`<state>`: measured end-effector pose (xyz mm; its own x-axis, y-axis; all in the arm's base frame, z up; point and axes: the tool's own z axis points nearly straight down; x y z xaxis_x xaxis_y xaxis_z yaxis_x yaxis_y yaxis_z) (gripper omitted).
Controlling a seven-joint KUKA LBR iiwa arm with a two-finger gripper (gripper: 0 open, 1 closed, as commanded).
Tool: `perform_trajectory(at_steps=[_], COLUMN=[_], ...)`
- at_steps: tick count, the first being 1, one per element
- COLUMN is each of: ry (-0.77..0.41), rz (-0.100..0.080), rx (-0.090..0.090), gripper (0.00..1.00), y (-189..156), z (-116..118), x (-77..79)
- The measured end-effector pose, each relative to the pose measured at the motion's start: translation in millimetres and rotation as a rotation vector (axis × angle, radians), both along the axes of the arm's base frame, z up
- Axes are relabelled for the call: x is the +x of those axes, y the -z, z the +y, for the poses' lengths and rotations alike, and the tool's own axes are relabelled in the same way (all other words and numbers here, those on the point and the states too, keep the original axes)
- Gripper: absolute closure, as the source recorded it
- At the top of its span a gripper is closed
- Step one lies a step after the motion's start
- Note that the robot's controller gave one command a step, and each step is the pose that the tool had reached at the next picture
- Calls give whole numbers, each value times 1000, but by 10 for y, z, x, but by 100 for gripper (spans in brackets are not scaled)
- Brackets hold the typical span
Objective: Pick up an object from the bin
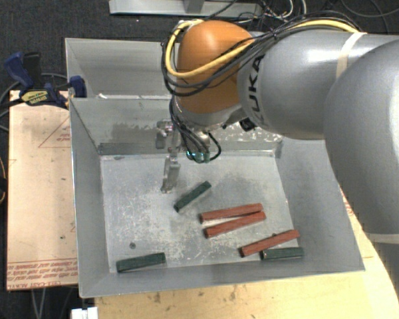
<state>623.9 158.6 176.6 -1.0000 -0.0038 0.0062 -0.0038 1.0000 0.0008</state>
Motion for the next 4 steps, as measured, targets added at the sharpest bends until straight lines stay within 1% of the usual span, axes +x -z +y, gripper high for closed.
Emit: perform_trajectory(at_steps=[1,2,3,4], ry=[-28,-75,-76,-385], rz=[1,-2,-9,-17], rx=[-4,-1,1,1], gripper=[0,0,100,100], y=[625,1098,1056,-730], z=[-575,-804,-786,-666], x=[-240,-339,-318,-439])
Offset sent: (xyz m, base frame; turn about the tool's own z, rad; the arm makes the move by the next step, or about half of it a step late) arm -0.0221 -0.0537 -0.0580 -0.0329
